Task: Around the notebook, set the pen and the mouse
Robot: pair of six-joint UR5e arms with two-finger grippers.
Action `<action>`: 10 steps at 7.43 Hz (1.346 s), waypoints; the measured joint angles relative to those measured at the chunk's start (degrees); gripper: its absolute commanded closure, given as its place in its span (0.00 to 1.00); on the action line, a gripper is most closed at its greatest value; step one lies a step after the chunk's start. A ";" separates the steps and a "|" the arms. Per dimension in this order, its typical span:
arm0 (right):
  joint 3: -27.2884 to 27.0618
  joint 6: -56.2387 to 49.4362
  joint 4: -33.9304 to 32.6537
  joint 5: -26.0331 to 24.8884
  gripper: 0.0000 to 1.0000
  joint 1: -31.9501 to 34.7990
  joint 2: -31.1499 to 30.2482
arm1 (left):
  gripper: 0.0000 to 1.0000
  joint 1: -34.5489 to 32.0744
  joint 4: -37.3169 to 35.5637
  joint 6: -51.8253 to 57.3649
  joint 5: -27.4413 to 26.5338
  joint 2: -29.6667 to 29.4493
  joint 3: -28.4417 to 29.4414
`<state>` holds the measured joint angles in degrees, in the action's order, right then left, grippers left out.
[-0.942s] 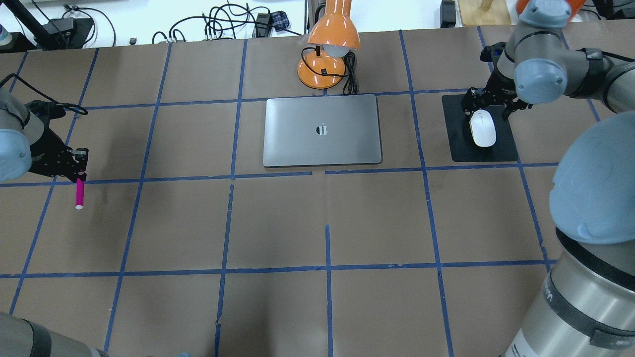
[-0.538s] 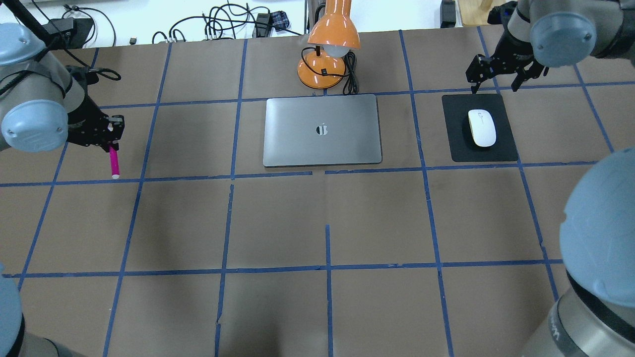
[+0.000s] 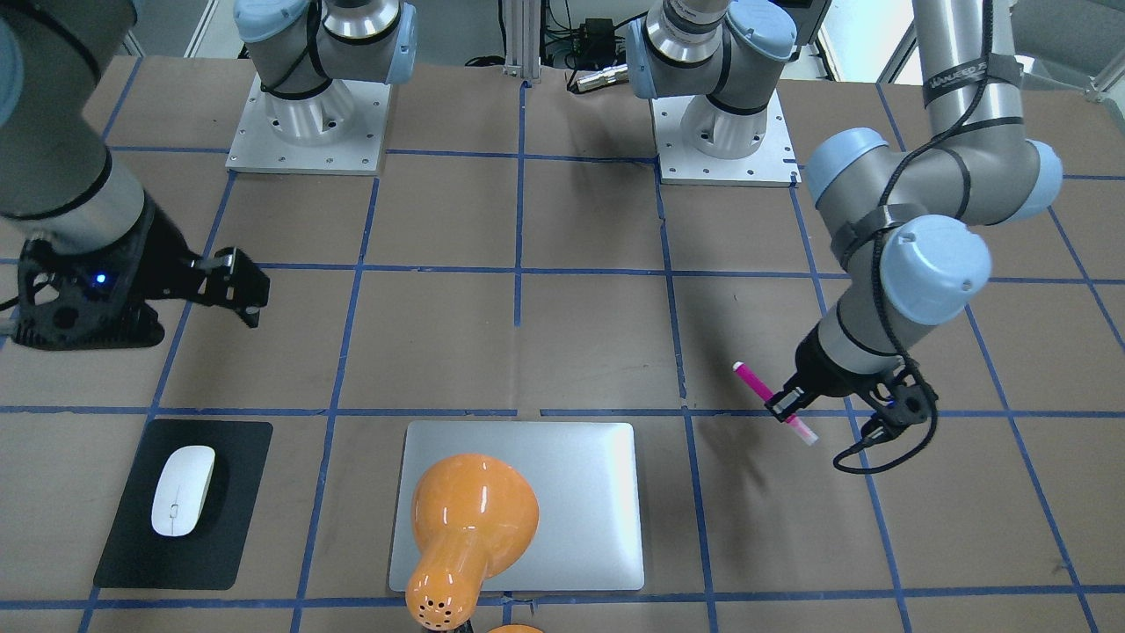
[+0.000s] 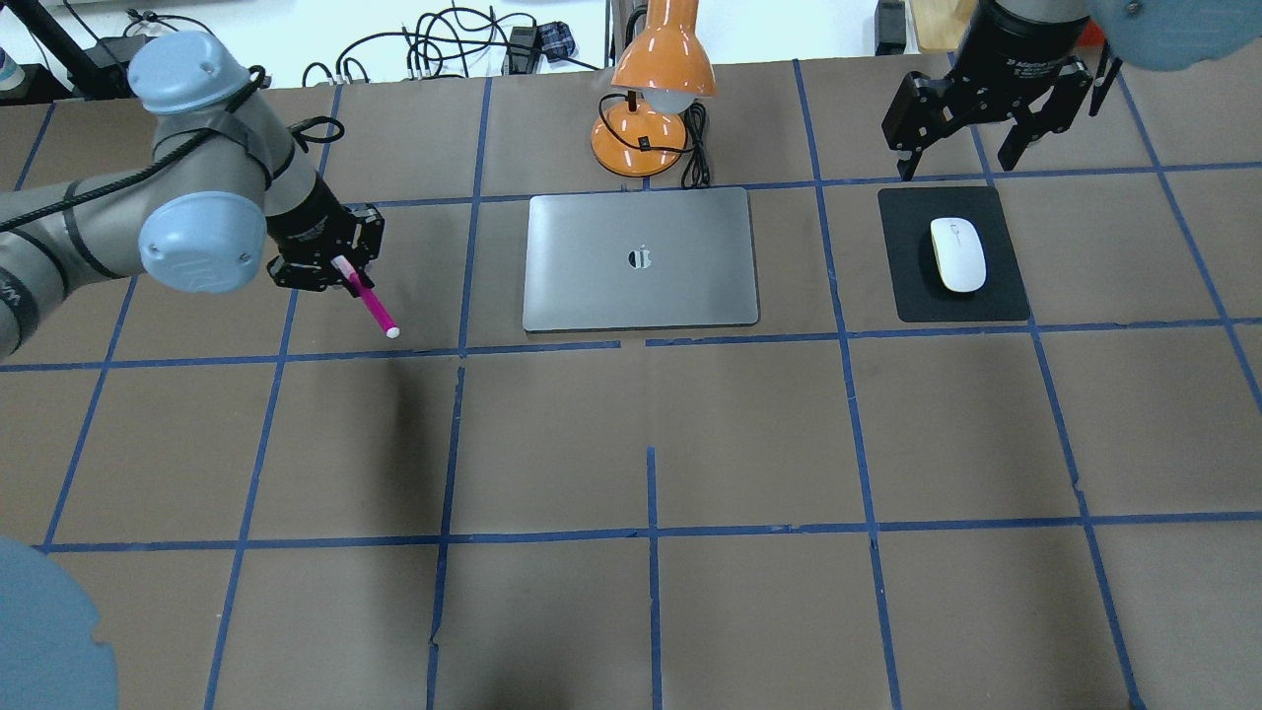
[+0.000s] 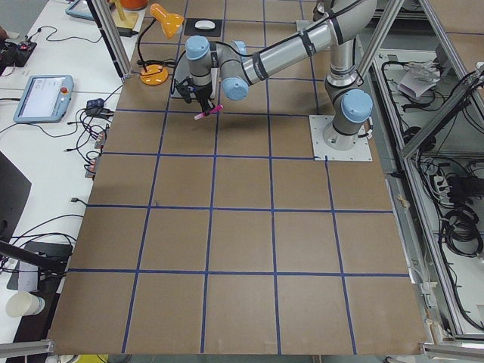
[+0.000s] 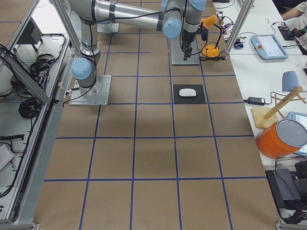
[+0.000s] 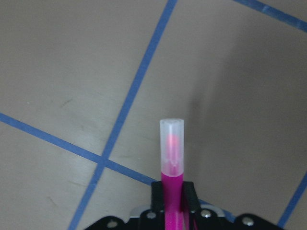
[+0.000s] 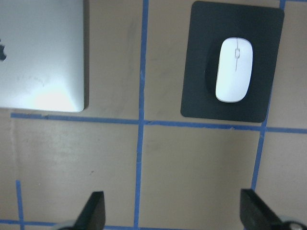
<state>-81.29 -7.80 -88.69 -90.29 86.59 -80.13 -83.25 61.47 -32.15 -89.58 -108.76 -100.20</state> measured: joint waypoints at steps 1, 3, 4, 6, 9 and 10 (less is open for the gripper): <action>-0.19 1.21 2.15 0.15 0.00 1.72 -2.79 | 1.00 -3.51 -0.19 -7.54 0.58 -0.50 0.16; -0.55 4.20 3.10 0.04 0.00 4.06 -3.96 | 1.00 -10.79 -1.46 -23.41 3.20 -1.41 -0.03; -0.97 4.64 3.15 -0.23 0.00 4.37 -4.08 | 1.00 -13.77 -2.98 -30.25 3.87 -2.30 -0.18; -2.78 4.43 2.49 -0.05 0.00 4.43 -4.76 | 1.00 -17.97 -7.22 -40.54 4.27 -4.82 -0.28; -3.65 4.23 -0.74 0.21 0.00 4.16 -5.09 | 1.00 -23.61 -13.04 -54.03 4.02 -7.62 -0.31; -3.66 4.28 -0.95 0.25 0.00 4.15 -5.12 | 1.00 -24.58 -13.64 -57.21 4.11 -7.93 -0.55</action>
<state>-84.95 -3.52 -89.64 -90.04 90.75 -85.25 -107.83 47.82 -89.37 -85.47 -116.70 -100.76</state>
